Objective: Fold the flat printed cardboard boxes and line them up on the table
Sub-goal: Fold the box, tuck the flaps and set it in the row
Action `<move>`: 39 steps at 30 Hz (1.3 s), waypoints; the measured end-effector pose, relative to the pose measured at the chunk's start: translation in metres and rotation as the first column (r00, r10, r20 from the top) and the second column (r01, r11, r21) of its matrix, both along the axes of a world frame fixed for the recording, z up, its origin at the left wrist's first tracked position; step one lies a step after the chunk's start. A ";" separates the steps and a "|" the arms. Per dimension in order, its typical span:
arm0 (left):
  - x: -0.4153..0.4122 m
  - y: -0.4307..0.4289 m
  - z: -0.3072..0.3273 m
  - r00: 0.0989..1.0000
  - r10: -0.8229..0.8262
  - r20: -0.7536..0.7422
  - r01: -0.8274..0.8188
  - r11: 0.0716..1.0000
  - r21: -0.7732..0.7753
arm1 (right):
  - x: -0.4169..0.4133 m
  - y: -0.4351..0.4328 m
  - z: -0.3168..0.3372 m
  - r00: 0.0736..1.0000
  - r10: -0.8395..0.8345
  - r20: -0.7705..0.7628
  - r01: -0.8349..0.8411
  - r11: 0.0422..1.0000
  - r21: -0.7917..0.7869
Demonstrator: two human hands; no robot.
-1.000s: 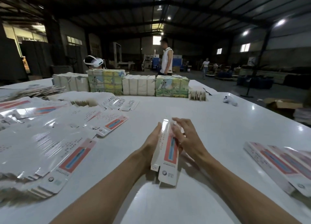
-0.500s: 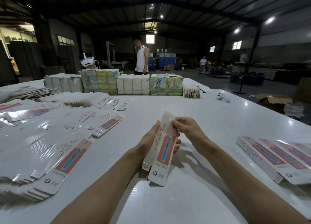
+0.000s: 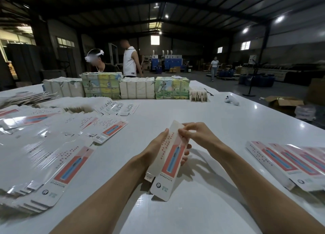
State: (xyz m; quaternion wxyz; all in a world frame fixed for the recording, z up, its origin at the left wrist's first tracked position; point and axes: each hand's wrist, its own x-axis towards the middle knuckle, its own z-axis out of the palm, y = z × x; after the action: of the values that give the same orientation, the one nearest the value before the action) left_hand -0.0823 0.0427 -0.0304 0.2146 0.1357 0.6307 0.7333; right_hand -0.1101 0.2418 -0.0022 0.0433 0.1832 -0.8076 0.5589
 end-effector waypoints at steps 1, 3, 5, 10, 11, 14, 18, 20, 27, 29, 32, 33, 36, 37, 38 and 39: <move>0.001 0.000 0.002 1.000 -0.012 -0.003 0.012 1.000 -0.007 | 0.000 0.001 0.001 1.000 0.005 0.004 -0.005 0.999 -0.034; 0.002 0.000 0.005 0.999 -0.042 -0.017 0.042 0.999 -0.031 | 0.000 0.005 0.002 0.998 0.068 0.017 -0.066 0.990 -0.122; 0.003 0.002 0.008 0.998 -0.059 -0.029 0.058 0.997 -0.042 | 0.002 0.007 0.003 0.991 0.130 0.022 -0.124 0.973 -0.197; 0.003 0.007 0.011 0.996 -0.087 -0.009 0.087 0.996 -0.019 | 0.003 0.008 0.002 0.983 0.179 0.033 -0.162 0.943 -0.292; 0.003 0.007 0.011 0.997 -0.075 -0.002 0.075 0.997 -0.019 | 0.002 0.008 0.001 0.984 0.173 0.036 -0.155 0.943 -0.294; 0.001 0.010 0.014 0.997 -0.047 0.066 0.047 0.999 -0.008 | -0.001 0.006 -0.001 0.972 0.222 0.072 -0.183 0.917 -0.356; 0.002 0.019 0.014 0.969 -0.036 0.245 0.003 0.991 0.134 | -0.003 0.000 -0.001 0.972 0.218 0.085 -0.155 0.873 -0.463; 0.000 0.017 0.009 0.970 -0.020 0.242 -0.021 0.986 0.164 | -0.002 -0.006 -0.004 0.979 0.188 0.080 -0.126 0.863 -0.488; -0.005 -0.005 0.001 0.961 0.180 0.209 -0.235 0.931 0.278 | 0.000 -0.037 -0.024 0.960 0.218 0.175 -0.108 0.866 -0.489; -0.003 -0.009 -0.001 0.961 0.168 0.218 -0.228 0.929 0.290 | 0.001 -0.039 -0.027 0.966 0.206 0.156 -0.106 0.868 -0.485; 0.000 -0.004 -0.009 0.959 0.234 0.159 -0.266 0.937 0.226 | 0.004 -0.035 -0.027 0.971 0.197 0.137 -0.107 0.865 -0.490; 0.000 0.000 -0.009 0.952 0.268 0.149 -0.296 0.931 0.213 | 0.004 -0.034 -0.027 0.972 0.197 0.128 -0.109 0.863 -0.493; -0.003 0.008 -0.009 0.904 0.426 0.025 -0.427 0.900 0.083 | 0.005 -0.029 -0.026 0.976 0.192 0.099 -0.121 0.865 -0.488; -0.005 0.007 -0.011 0.876 0.481 -0.042 -0.480 0.877 0.034 | 0.005 -0.028 -0.026 0.978 0.187 0.089 -0.124 0.873 -0.472; -0.006 0.006 -0.012 0.844 0.524 -0.116 -0.528 0.849 -0.007 | 0.006 -0.028 -0.026 0.980 0.180 0.083 -0.124 0.884 -0.452; -0.006 0.003 -0.013 0.816 0.544 -0.197 -0.560 0.828 -0.034 | 0.006 -0.028 -0.026 0.982 0.171 0.082 -0.120 0.894 -0.431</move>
State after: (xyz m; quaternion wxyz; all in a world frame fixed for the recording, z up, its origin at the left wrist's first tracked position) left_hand -0.0881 0.0460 -0.0439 -0.0587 0.0022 0.6920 0.7195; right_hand -0.1039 0.2138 -0.0282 -0.0077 0.1963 -0.6520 0.7323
